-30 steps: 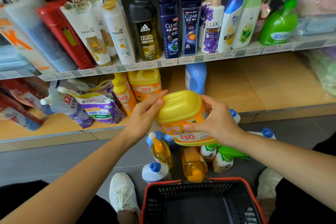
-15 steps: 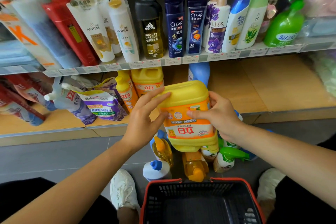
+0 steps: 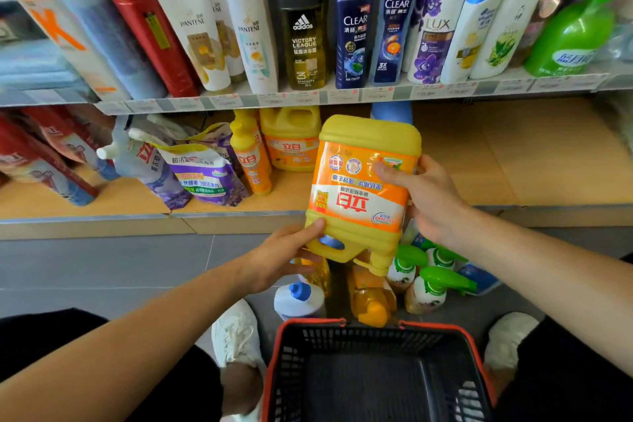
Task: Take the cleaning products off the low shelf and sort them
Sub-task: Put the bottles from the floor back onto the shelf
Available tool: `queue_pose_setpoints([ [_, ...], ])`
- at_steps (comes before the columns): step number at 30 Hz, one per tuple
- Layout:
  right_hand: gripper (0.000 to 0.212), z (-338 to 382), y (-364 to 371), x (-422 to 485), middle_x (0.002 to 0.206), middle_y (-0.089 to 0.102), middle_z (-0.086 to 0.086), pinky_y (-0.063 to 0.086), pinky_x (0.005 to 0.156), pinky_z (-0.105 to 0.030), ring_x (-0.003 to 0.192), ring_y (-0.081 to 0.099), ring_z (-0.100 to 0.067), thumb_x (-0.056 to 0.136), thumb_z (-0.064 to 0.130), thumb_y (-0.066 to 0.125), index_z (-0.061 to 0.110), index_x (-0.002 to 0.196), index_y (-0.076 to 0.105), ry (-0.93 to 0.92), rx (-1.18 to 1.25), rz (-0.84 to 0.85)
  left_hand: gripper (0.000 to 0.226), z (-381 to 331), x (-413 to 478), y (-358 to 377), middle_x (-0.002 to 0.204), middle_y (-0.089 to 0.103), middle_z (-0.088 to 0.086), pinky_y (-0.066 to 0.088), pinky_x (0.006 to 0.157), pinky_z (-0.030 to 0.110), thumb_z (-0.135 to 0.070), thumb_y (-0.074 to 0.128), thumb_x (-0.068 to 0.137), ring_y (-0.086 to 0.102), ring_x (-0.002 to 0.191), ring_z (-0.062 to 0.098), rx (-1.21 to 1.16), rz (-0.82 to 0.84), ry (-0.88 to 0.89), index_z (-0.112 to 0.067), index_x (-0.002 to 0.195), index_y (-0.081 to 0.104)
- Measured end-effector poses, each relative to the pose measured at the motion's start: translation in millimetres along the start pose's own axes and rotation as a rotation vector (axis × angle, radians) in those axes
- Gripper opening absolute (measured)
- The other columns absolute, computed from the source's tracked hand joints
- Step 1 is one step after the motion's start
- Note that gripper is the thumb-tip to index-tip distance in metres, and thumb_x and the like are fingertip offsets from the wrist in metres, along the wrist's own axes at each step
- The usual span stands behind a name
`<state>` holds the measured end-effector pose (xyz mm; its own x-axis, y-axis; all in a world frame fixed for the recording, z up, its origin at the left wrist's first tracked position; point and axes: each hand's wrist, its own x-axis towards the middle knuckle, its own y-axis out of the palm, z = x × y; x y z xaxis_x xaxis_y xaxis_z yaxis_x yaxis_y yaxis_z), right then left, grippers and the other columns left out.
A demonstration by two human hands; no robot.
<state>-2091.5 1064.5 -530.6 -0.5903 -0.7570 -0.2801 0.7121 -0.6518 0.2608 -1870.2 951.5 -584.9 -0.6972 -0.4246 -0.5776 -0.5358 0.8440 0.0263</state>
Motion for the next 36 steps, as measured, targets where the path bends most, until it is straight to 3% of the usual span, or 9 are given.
queue_pose_setpoints([
  [3,0.065,-6.5,2.7,5.8,0.111,0.076,-0.001,0.061,0.068,-0.038,0.096,0.075,-0.022,0.067,0.03,0.084,0.017,0.126,0.06,0.043,0.027,0.01,0.075,-0.8,2.0,-5.7,0.118,0.074,0.007,0.051,0.106,0.045,-0.065,0.071,0.072,0.067,0.117,0.025,-0.097,-0.025,0.008,-0.007,0.12,0.069],
  [6,0.066,-15.7,6.3,14.7,0.117,0.074,0.0,0.06,0.079,-0.048,0.101,0.074,-0.023,0.071,0.033,0.082,0.022,0.13,0.056,0.05,0.053,-0.011,0.044,-4.5,3.3,-10.6,0.092,0.076,0.004,0.055,0.095,0.037,-0.063,0.078,0.065,0.072,0.1,0.019,-0.201,-0.085,0.064,-0.02,0.075,0.077],
  [10,0.062,-25.2,7.9,30.4,0.117,0.074,-0.006,0.061,0.07,-0.049,0.097,0.075,-0.028,0.073,0.039,0.078,0.025,0.129,0.057,0.171,0.054,0.016,0.033,-18.7,4.8,-19.5,0.08,0.074,0.01,0.059,0.073,0.029,-0.05,0.075,0.075,0.073,0.083,0.018,-0.282,-0.218,0.213,-0.021,0.061,0.069],
  [14,0.048,-43.5,10.1,45.8,0.107,0.075,-0.018,0.058,0.08,-0.047,0.098,0.073,-0.031,0.078,0.035,0.075,0.014,0.119,0.061,0.412,0.028,0.096,0.012,-42.1,3.4,-33.0,0.09,0.076,0.001,0.061,0.075,0.03,-0.033,0.073,0.083,0.073,0.089,0.017,-0.36,-0.303,0.4,-0.024,0.089,0.076],
  [16,0.038,-50.8,16.6,49.3,0.108,0.073,-0.021,0.058,0.08,-0.044,0.1,0.071,-0.033,0.083,0.026,0.073,0.011,0.115,0.061,0.465,0.022,0.136,0.039,-54.9,0.1,-36.7,0.112,0.075,0.009,0.06,0.088,0.039,-0.032,0.076,0.079,0.072,0.105,0.024,-0.363,-0.314,0.474,-0.015,0.114,0.071],
  [19,0.037,-53.4,25.8,56.9,0.111,0.074,-0.012,0.059,0.078,-0.042,0.096,0.074,-0.031,0.085,0.016,0.073,0.018,0.121,0.061,0.385,-0.092,0.219,0.042,-68.1,-5.1,-43.5,0.108,0.076,0.008,0.059,0.089,0.042,-0.036,0.08,0.075,0.072,0.103,0.022,-0.17,-0.415,0.52,-0.013,0.109,0.07],
  [24,0.021,-48.9,36.7,75.6,0.095,0.075,-0.006,0.053,0.062,-0.018,0.076,0.071,-0.015,0.089,0.004,0.072,0.016,0.106,0.07,0.087,-0.601,0.235,0.031,-75.1,-6.9,-69.7,0.093,0.075,0.004,0.061,0.081,0.042,-0.034,0.082,0.082,0.072,0.09,0.019,0.145,-0.601,0.442,-0.01,0.098,0.072],
  [32,0.023,-75.0,34.9,99.7,0.087,0.074,-0.004,0.051,0.077,-0.029,0.079,0.065,-0.014,0.081,0.015,0.082,0.021,0.099,0.071,-0.115,-1.165,0.499,0.032,-58.2,-2.1,-98.4,0.084,0.073,0.01,0.057,0.078,0.044,-0.041,0.08,0.08,0.068,0.085,0.024,0.549,-0.605,0.103,-0.01,0.082,0.074],
  [36,0.052,-117.4,54.7,93.7,0.109,0.068,0.0,0.05,0.082,-0.027,0.093,0.064,-0.012,0.079,0.033,0.085,0.019,0.125,0.066,-0.04,-1.373,0.798,0.029,-30.2,8.4,-102.6,0.082,0.074,0.013,0.059,0.078,0.048,-0.036,0.078,0.083,0.071,0.083,0.029,0.616,-0.555,-0.026,-0.009,0.072,0.073],
])
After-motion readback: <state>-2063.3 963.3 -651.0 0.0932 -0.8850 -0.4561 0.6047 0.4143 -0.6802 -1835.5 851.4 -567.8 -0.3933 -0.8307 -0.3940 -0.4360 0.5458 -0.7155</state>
